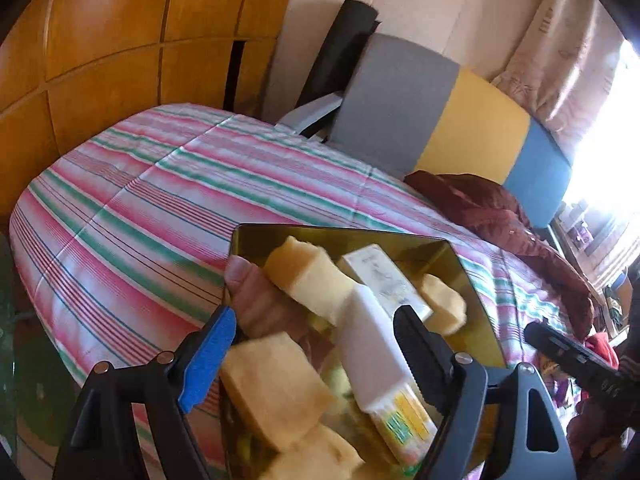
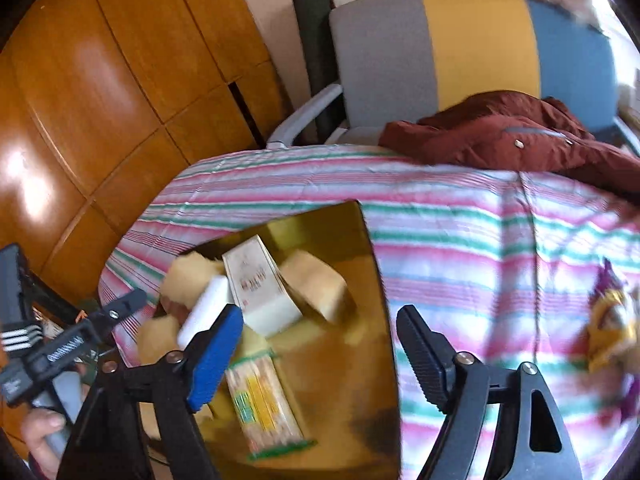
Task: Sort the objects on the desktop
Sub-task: 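Carry both sponge blocks into the gold tray and release them, then move both tools back over the remaining items on the bedspread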
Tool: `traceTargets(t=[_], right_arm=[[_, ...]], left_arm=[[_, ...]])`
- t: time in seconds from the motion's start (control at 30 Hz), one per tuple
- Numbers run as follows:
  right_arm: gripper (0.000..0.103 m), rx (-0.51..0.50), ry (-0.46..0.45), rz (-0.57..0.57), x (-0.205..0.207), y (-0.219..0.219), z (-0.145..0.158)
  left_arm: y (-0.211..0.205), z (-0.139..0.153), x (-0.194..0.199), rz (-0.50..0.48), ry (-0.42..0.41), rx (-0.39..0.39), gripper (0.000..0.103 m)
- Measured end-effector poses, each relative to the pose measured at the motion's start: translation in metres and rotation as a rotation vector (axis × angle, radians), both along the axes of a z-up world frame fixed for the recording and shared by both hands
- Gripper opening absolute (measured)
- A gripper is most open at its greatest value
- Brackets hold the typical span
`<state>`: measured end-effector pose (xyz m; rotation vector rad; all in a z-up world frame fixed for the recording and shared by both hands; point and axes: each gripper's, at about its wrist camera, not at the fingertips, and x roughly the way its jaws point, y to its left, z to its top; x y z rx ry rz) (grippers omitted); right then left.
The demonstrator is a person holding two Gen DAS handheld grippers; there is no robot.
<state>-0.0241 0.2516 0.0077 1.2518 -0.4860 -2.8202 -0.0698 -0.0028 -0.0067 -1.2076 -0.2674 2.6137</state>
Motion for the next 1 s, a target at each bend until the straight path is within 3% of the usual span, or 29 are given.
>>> traceTargets(t=[0.13,0.3,0.5,1.0], right_arm=[[0.089,0.051,0.019,-0.040,0.028,0.002,0.002],[0.090,0.091,-0.004,-0.118,0.052,0.018,-0.002],[0.091,0.045,-0.059,-0.265,0.085,0.061,-0.016],[0.091,-0.065,-0.138,-0.577,0.182,0.204,-0.029]], left_arm=[[0.015,0.009,0.019,-0.055,0.044,-0.019,0.082],[0.041,0.014,0.034,-0.148,0.051,-0.016,0.082],[0.077,0.011,0.053,-0.280,0.027,-0.005,0.082],[0.180,0.004,0.103,-0.607,-0.009,-0.071,0.082]])
